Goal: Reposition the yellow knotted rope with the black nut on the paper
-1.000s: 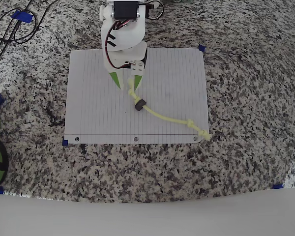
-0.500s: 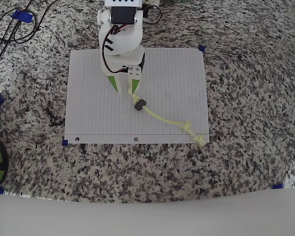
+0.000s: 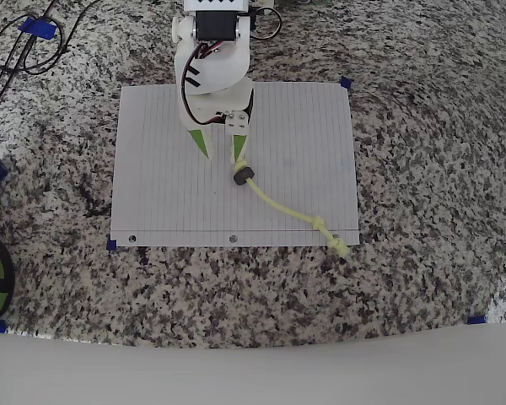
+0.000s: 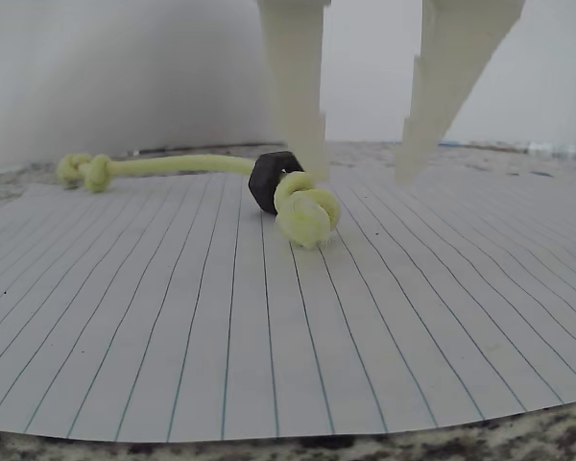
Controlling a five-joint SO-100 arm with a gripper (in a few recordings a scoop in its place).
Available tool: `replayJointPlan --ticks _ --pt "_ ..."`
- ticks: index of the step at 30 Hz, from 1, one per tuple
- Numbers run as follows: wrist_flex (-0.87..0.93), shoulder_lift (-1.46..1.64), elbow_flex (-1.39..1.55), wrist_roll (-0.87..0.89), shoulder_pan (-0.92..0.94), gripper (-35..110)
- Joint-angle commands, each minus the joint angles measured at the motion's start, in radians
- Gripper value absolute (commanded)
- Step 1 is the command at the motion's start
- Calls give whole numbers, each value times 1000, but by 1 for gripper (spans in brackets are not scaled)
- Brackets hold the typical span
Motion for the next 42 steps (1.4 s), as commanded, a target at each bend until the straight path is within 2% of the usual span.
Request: replayJointPlan --ticks 1,17,42 --pt "11 89 -18 -21 -2 34" --pt "170 78 -14 -32 -63 37" --pt "71 -41 -14 -34 -74 35"
